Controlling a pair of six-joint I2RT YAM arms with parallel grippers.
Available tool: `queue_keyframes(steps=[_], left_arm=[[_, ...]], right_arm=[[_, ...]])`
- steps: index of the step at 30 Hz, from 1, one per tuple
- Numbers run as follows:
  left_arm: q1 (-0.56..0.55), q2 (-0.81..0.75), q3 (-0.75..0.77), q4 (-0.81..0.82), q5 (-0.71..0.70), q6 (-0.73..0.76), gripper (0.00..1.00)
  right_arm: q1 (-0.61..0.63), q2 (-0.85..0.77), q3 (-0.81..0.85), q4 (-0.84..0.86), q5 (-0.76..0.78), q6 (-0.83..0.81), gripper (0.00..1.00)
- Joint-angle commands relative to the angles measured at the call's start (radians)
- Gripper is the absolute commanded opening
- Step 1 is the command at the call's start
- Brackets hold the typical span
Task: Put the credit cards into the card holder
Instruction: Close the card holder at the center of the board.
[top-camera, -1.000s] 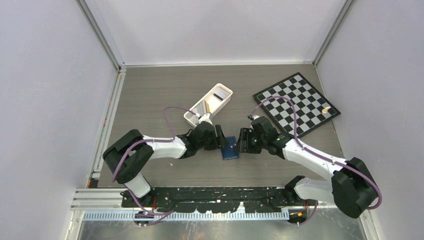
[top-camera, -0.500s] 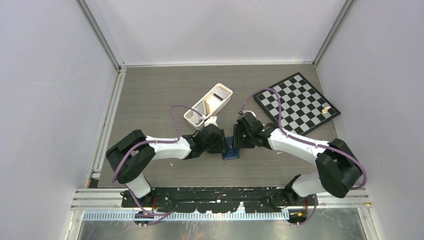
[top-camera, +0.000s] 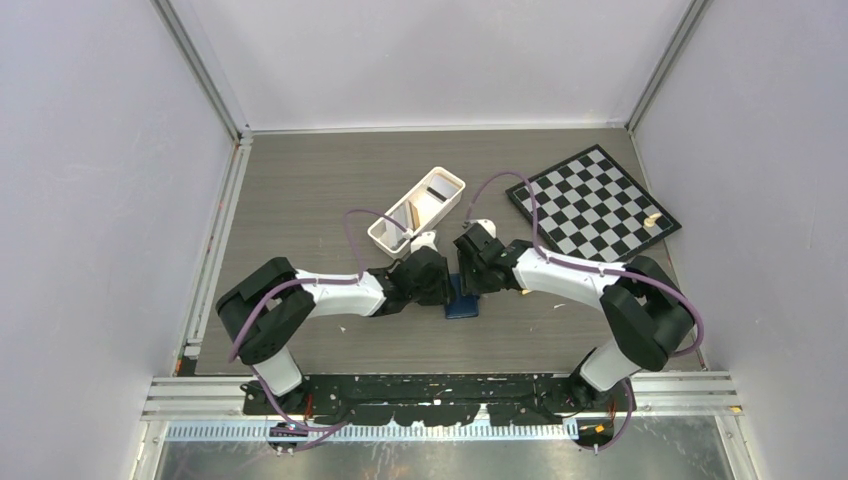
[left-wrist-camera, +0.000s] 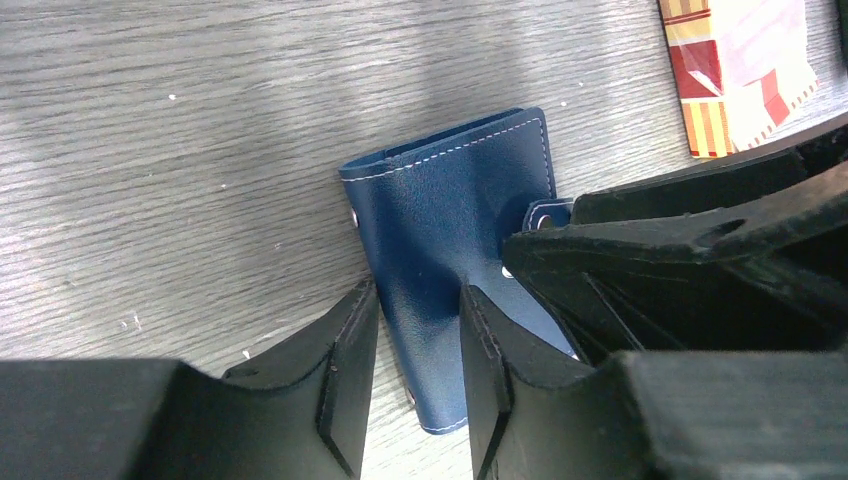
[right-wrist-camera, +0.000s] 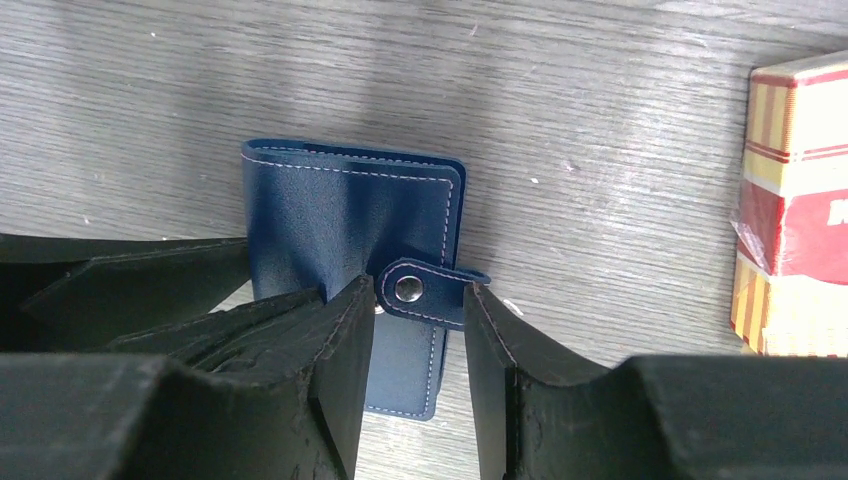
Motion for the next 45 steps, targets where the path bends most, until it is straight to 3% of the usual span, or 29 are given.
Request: queue_keyframes(steps=[1,12,17,21,25,31,36,39,45], left_arm=[[-0.004,0.042,-0.003,-0.089,-0.043,0.029,0.36],[-0.004,0.045,-0.005,-0.09,-0.04,0.029,0.36],[-0.003,0.048,-0.005,-0.088,-0.036,0.029,0.36],[-0.004,0.052,-0.002,-0.088,-0.028,0.029,0.35],[-0.004,0.053,-0.001,-0.09,-0.027,0.029,0.35],[-0.004,0.057,0.002,-0.087,-0.022,0.031,0.33],[-0.004,0.059,0.001,-0.085,-0.017,0.031,0.33],[-0.004,0.059,0.002,-0.083,-0.015,0.031,0.33],[-0.004,0.06,0.001,-0.083,-0.014,0.031,0.33]], right_arm=[[0.023,0.029,0.048,-0.008,0.066,-0.015,0.42],[0.036,-0.017,0.044,-0.034,0.115,0.012,0.28],[0.036,-0.039,0.039,-0.045,0.138,0.014,0.17],[0.035,-0.054,0.036,-0.046,0.139,0.019,0.15],[0.034,-0.087,0.026,-0.034,0.116,0.018,0.05],[0.034,-0.111,0.008,-0.02,0.07,0.018,0.2],[0.031,-0.092,-0.004,-0.004,0.074,0.019,0.26],[0.031,-0.076,-0.01,0.013,0.071,0.024,0.26],[0.031,-0.065,-0.008,0.018,0.083,0.022,0.15]])
